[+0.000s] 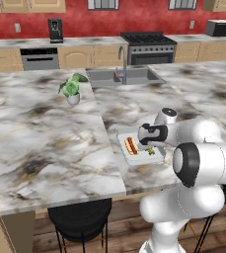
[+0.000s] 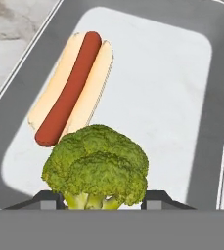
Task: Place one cooked food and one vegetable from the large plate to each tupperware container.
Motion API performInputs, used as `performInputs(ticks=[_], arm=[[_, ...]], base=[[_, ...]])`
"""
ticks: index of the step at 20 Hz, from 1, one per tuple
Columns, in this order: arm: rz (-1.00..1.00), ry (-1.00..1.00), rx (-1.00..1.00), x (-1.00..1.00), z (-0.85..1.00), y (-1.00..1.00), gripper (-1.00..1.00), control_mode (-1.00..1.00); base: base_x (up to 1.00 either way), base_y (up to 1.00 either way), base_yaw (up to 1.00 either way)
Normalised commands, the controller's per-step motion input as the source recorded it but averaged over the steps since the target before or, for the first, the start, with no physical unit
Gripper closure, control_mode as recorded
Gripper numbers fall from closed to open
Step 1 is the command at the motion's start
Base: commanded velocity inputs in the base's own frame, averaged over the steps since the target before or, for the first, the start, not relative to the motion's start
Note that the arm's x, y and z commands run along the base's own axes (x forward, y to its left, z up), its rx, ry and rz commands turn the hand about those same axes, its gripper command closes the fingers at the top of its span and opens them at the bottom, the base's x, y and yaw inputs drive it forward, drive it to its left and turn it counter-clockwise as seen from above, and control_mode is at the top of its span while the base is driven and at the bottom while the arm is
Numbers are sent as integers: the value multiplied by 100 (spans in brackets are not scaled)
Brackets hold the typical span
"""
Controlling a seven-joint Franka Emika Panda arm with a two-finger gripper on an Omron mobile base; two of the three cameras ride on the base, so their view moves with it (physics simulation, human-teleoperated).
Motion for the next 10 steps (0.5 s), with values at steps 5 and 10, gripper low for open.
performInputs(ticks=[5, 10], arm=[[0, 8, 1, 21, -17, 0, 100, -100], [0, 7, 1, 22, -17, 0, 100, -100]], base=[[0, 0, 0], [0, 0, 0]])
